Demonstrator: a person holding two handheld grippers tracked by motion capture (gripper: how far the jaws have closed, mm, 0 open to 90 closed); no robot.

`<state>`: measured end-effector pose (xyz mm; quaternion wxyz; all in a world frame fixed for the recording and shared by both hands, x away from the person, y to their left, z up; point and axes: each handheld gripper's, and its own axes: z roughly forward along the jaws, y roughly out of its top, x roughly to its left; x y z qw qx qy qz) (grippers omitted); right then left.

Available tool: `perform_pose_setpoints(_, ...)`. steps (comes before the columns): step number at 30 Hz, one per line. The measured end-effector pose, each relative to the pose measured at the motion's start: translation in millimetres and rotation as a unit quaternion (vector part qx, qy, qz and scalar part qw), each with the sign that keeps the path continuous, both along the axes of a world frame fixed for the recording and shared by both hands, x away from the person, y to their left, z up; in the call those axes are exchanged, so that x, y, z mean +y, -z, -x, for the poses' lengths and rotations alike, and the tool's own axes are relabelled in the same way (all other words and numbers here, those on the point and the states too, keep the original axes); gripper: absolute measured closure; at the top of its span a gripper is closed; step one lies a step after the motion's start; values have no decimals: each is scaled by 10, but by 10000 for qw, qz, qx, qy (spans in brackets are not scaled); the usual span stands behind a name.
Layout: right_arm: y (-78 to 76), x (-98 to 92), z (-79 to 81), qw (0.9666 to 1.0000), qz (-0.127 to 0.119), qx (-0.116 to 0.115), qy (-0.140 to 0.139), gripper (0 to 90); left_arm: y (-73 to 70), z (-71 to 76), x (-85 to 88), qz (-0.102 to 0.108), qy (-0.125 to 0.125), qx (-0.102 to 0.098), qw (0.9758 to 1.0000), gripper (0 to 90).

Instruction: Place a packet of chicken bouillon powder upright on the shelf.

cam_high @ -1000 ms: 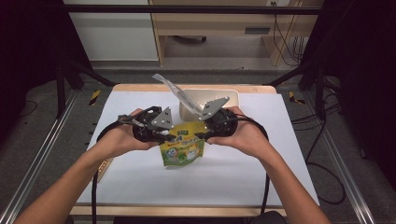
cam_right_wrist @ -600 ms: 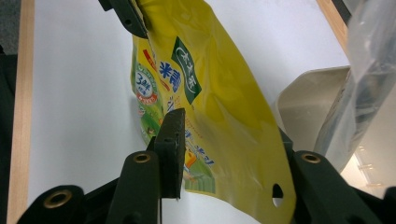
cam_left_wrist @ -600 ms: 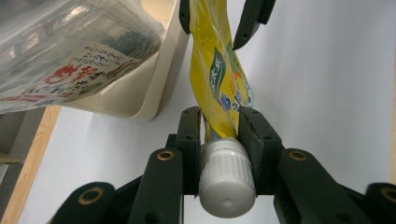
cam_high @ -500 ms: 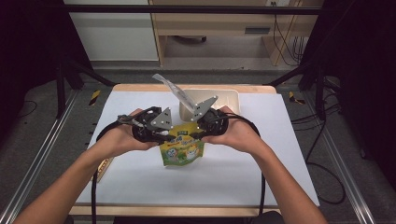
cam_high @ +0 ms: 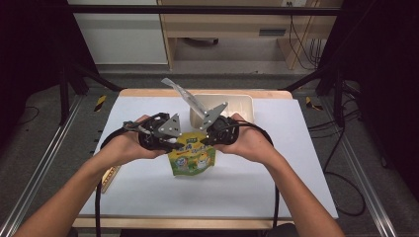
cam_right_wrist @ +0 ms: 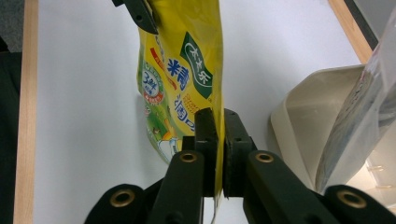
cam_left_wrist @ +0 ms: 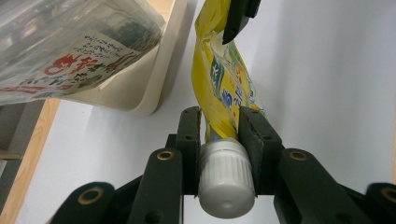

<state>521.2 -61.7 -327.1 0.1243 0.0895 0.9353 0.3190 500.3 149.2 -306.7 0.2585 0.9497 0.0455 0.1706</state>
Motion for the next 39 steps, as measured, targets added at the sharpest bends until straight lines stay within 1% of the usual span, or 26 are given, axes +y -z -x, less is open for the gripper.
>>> perform_pose_setpoints(2, -2, -4, 1, 10000, -21, -18, 23, 899, 7, 2, 8, 11, -8, -9, 10000, 697)
perform_pose_setpoints(4, -9, -10, 0, 10000, -42, 27, 40, 900, 9, -3, 20, 48, -109, -42, 9999, 685)
perform_pose_setpoints(6, -19, -20, 2, 10000, -33, 80, 18, 900, 2, -11, 50, 256, -212, -49, 9994, 592)
perform_pose_setpoints(7, -23, -29, 9, 9999, -35, 122, 58, 900, -10, -6, 68, 348, -264, -41, 9990, 554)
perform_pose_setpoints(9, -40, -62, 19, 9998, 35, 130, 119, 900, -25, 7, 102, 521, -373, -107, 9979, 436)
perform_pose_setpoints(10, -52, -88, 23, 9997, 15, 152, 178, 900, -33, 17, 124, 587, -414, -112, 9974, 394)
perform_pose_setpoints(11, -52, -88, 23, 9997, 15, 152, 178, 900, -33, 17, 124, 587, -414, -112, 9974, 371)
perform_pose_setpoints(12, -90, -167, 41, 9993, 10, 193, 312, 900, -35, 40, 159, 702, -508, -119, 9962, 340)
perform_pose_setpoints(13, -104, -196, 50, 9991, -9, 205, 362, 900, -35, 50, 177, 743, -568, -161, 9955, 317)
perform_pose_setpoints(16, -169, -327, 95, 9982, -62, 271, 530, 900, -6, 83, 227, 956, -759, -175, 9924, 248)
perform_pose_setpoints(18, -207, -422, 127, 9974, -106, 297, 650, 900, 41, 108, 250, 971, -914, -172, 9909, 223)
perform_pose_setpoints(19, -226, -470, 146, 9967, -121, 312, 739, 900, 74, 123, 259, 1000, -1006, -188, 9897, 201)
perform_pose_setpoints(20, -242, -520, 159, 9962, -149, 323, 797, 900, 120, 136, 269, 1037, -1126, -175, 9881, 160)
perform_pose_setpoints(23, -281, -680, 186, 9936, -221, 359, 1045, 900, 228, 153, 295, 1117, -1396, -133, 9838, 128)
perform_pose_setpoints(24, -281, -680, 186, 9936, -221, 359, 1045, 900, 228, 153, 295, 1117, -1396, -133, 9838, 114)
perform_pose_setpoints(25, -305, -798, 197, 9915, -257, 361, 1222, 900, 299, 160, 313, 1071, -1598, -167, 9812, 111)
perform_pose_setpoints(26, -305, -798, 197, 9915, -257, 361, 1222, 900, 299, 160, 313, 1071, -1598, -167, 9812, 110)
perform_pose_setpoints(27, -334, -895, 210, 9894, -317, 353, 1373, 900, 366, 169, 337, 1233, -1774, -77, 9763, 108)
perform_pose_setpoints(29, -367, -972, 229, 9872, -342, 356, 1515, 900, 429, 170, 363, 1282, -1908, 15, 9732, 104)
perform_pose_setpoints(31, -410, -1052, 248, 9847, -363, 346, 1671, 900, 504, 183, 371, 1255, -2009, -32, 9715, 100)
perform_pose_setpoints(32, -435, -1088, 259, 9831, -385, 344, 1759, 900, 548, 190, 373, 1311, -2052, -15, 9699, 99)
perform_pose_setpoints(34, -494, -1160, 276, 9799, -421, 344, 1919, 900, 642, 204, 376, 1350, -2113, 14, 9681, 97)
perform_pose_setpoints(35, -530, -1195, 284, 9777, -426, 349, 2027, 900, 691, 213, 373, 1360, -2166, -16, 9668, 97)
perform_pose_setpoints(36, -564, -1228, 286, 9759, -450, 338, 2109, 900, 743, 221, 368, 1354, -2201, -27, 9660, 97)
perform_pose_setpoints(38, -635, -1282, 284, 9722, -472, 310, 2274, 900, 854, 236, 351, 1380, -2257, 1, 9644, 96)
perform_pose_setpoints(39, -671, -1306, 278, 9691, -486, 308, 2397, 900, 907, 243, 344, 1362, -2280, 12, 9641, 96)
